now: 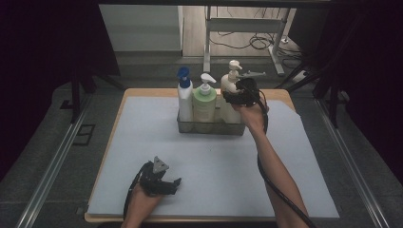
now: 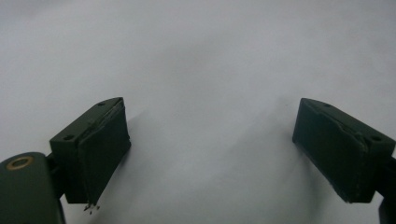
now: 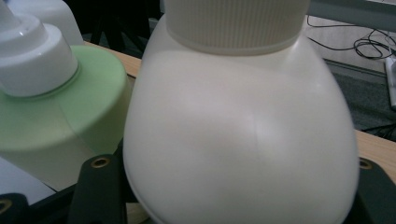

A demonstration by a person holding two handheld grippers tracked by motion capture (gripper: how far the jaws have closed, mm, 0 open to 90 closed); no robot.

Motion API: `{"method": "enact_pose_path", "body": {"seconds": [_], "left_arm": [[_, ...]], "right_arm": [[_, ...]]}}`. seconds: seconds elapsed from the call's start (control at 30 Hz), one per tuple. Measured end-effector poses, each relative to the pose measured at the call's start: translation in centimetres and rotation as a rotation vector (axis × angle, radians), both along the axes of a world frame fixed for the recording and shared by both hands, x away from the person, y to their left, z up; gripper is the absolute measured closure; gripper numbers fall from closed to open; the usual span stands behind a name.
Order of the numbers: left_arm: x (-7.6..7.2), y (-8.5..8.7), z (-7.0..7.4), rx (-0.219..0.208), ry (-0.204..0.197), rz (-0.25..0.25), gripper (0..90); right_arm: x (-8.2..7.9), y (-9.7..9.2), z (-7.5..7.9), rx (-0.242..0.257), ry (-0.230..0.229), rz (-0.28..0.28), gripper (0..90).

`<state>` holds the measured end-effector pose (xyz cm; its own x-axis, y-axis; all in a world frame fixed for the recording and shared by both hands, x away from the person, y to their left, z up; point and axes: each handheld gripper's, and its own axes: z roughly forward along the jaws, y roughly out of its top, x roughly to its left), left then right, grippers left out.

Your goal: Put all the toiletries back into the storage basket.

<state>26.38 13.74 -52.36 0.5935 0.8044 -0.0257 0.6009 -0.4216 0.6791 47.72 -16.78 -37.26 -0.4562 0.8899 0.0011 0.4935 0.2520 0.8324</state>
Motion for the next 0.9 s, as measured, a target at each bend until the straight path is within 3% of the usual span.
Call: {"method": "enact_pose_path", "body": {"seconds": [0.9], "left_arm": [[0.0,0.0,0.0,-0.001,-0.001,-0.002,10.6]], "right_arm": [[-0.5,0.1,-3.4,-0.026,0.076,0.007,37.0]]}}
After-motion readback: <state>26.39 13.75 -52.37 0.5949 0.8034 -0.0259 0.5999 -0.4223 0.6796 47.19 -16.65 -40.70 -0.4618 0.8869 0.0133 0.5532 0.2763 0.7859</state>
